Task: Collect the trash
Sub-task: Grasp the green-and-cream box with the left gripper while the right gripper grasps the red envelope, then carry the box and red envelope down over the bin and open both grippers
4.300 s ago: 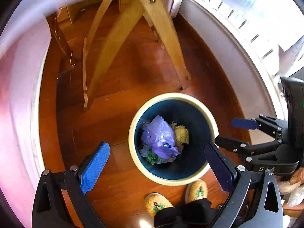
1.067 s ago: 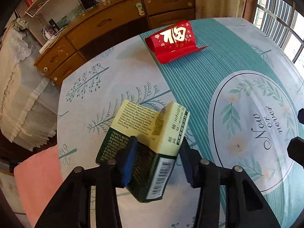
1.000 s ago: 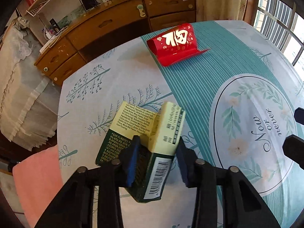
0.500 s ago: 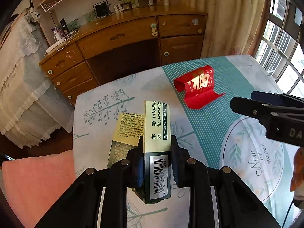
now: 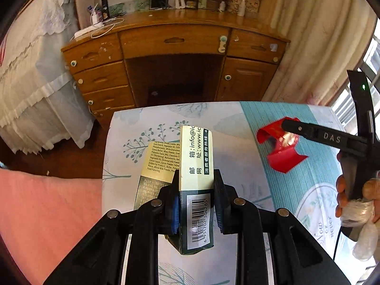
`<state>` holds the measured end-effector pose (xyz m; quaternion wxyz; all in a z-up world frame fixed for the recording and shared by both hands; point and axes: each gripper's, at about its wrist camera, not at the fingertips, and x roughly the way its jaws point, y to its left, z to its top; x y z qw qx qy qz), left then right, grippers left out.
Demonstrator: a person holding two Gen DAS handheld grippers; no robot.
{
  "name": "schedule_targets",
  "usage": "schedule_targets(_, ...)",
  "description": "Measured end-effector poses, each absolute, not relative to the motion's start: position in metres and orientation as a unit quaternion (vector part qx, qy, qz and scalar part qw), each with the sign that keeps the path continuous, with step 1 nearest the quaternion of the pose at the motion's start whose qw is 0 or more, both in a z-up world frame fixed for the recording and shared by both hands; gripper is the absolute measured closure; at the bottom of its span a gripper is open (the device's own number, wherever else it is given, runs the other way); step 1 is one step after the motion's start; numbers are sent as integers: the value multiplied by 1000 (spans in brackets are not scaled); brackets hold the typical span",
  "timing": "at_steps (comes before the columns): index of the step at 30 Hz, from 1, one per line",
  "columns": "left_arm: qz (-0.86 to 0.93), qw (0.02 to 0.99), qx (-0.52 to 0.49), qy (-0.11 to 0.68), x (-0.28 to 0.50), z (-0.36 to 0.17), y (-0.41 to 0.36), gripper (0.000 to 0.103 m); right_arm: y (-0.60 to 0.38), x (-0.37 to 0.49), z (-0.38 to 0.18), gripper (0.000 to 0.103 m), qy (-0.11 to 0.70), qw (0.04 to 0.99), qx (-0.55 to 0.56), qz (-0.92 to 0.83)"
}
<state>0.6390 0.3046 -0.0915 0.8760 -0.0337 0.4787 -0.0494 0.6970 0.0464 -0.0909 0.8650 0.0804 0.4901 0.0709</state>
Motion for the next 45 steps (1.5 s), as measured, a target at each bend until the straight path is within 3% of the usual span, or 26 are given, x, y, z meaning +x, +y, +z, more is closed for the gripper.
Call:
schedule_targets(5, -31, 874, -65, 480, 650, -96, 327, 80, 61, 707, -106, 29, 507, 856, 55, 87)
schedule_targets(8, -26, 873, -78, 481, 653, -96, 337, 80, 65, 700, -112, 39, 514, 851, 51, 96)
schedule_targets(11, -28, 873, -79, 481, 651, -95, 339, 80, 67, 686, -115, 53, 514, 851, 49, 97)
schedule_targets(13, -32, 873, -78, 481, 647, -93, 337, 80, 66, 676, -116, 75, 515, 849, 53, 100)
schedule_targets(14, -34, 872, -78, 482, 643, -92, 335, 80, 65, 670, -117, 92, 518, 847, 57, 104)
schedule_targets(15, -37, 872, -77, 482, 639, -91, 332, 80, 64, 664, -117, 95, 520, 846, 59, 105)
schedule_targets(32, -90, 867, -62, 485, 502, -48, 254, 80, 34, 503, -44, 103, 504, 841, 86, 175)
schedule_targets(45, -103, 875, -50, 471, 308, 2, 171, 80, -18, 316, 35, 103, 472, 851, 92, 210)
